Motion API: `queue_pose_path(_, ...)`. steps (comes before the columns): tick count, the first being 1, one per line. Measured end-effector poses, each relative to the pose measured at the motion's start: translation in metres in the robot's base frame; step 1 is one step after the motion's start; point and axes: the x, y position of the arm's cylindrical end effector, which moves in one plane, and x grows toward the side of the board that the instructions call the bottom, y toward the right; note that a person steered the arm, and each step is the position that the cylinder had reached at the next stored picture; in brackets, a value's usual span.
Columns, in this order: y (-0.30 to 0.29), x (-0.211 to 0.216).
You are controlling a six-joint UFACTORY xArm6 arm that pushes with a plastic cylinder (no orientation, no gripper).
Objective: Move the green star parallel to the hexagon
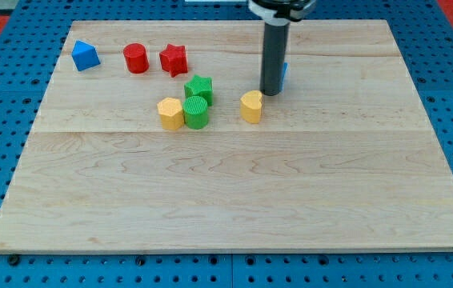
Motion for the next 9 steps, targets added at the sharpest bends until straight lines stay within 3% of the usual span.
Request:
queue_pose_path(1,0.007,-0.030)
queue_pose_path(2,0.050,-0.025)
queue_pose_path(3,0.064,-0.046)
queue_pose_path(6,-0.007,-0.056)
queue_pose_path(7,0.006,-0.109)
queue_pose_path(8,-0.008,-0.119)
queue_pose_path(9,-0.014,-0.102)
